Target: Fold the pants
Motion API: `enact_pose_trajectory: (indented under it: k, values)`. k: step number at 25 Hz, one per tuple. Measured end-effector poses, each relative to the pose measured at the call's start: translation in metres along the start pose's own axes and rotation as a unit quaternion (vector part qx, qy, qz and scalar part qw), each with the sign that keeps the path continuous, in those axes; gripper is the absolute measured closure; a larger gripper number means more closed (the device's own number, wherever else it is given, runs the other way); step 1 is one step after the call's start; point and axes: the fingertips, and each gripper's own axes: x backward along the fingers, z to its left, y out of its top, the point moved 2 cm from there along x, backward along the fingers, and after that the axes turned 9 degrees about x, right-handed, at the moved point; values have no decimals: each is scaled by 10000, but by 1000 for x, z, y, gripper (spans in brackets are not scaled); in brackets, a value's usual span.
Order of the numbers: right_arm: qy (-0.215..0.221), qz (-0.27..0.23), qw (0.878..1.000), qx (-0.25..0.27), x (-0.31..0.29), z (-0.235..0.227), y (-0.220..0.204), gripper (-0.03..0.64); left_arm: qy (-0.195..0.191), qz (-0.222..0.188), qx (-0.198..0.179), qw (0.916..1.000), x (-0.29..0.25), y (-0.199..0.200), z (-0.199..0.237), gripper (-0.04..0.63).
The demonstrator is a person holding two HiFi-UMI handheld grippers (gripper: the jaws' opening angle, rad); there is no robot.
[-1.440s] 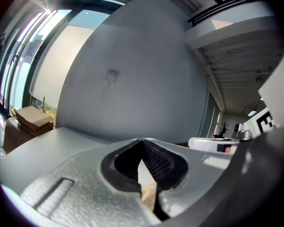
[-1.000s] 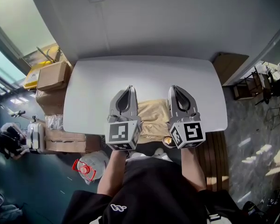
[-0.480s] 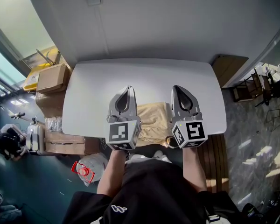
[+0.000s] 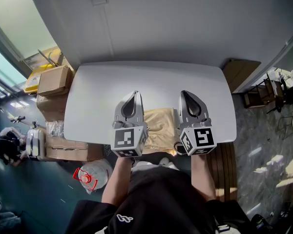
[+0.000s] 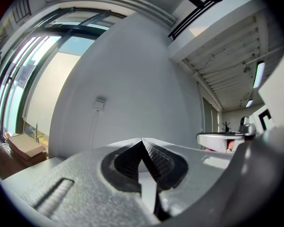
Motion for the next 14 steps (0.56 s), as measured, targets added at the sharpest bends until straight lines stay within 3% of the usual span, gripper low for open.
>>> enact_pose_trajectory:
  k: [14]
  values:
    - [98, -5, 10000, 4, -5, -2, -4, 615, 12, 54, 23, 10000, -7, -7, -1, 589]
